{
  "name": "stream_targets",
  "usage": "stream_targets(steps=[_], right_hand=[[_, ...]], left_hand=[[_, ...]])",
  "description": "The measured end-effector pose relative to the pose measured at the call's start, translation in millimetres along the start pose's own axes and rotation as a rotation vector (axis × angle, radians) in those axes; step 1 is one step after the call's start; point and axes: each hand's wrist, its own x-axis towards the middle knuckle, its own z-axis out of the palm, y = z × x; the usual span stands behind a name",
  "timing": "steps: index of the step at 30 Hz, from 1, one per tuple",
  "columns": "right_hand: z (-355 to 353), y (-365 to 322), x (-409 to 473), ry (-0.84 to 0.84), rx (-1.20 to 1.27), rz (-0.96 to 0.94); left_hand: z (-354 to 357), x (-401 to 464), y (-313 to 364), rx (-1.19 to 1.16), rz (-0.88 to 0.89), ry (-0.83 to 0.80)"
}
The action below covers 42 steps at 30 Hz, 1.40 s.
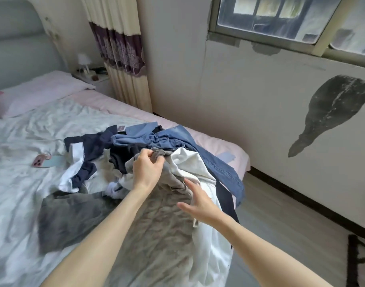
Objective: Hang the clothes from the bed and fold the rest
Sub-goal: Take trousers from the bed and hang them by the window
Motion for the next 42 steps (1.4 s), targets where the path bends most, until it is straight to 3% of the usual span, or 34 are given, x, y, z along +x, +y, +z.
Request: stream_targets(steps=[6, 11, 15, 19, 22, 24, 27, 29, 33, 36, 38, 40, 42], right_hand=[[-14, -58, 14, 0.242, -0.162, -0.104], [-47, -122, 24, 0.358, 0.033, -0.256], [-88, -193, 29, 0.381, 0.204, -0.429], [-117, -232, 37, 0.341, 0.364, -0.332], [-126, -229, 35, 0.323, 0.526, -0.218], [-125, -221, 30, 0.307, 0.557, -0.191], [-119, -197, 22, 0.28, 0.599, -0.196], [-117, -167, 11, 0.235, 0.498, -0.204], [-117, -96, -10, 0.088, 0.217, -0.031], [-122, -67, -10, 0.252, 0.191, 0.002], [-137, -64, -6, 0.476, 0.26, 0.021], [-163, -64, -5, 0.671, 0.261, 0.044], [-192, -63, -14, 0.734, 0.173, 0.011]], left_hand=[[-68, 11, 54, -0.149, 0.16, 0.156], [-117, 34, 86, -0.32, 0.163, 0.265], [-142, 52, 101, -0.327, 0.189, 0.078], [-145, 31, 76, -0.365, 0.245, -0.173], [-143, 13, 51, -0.223, 0.262, -0.331], [-131, 7, 44, -0.103, 0.291, -0.233], [-112, 3, 50, -0.221, 0.223, -0.078], [-105, 5, 61, -0.322, 0.131, -0.021], [-99, 18, 92, -0.438, 0.086, -0.019], [-90, 21, 117, -0.49, 0.122, -0.065], [-82, 20, 128, -0.483, 0.141, -0.091], [-74, 19, 133, -0.352, 0.159, -0.074], [-65, 15, 135, -0.108, 0.182, -0.058]])
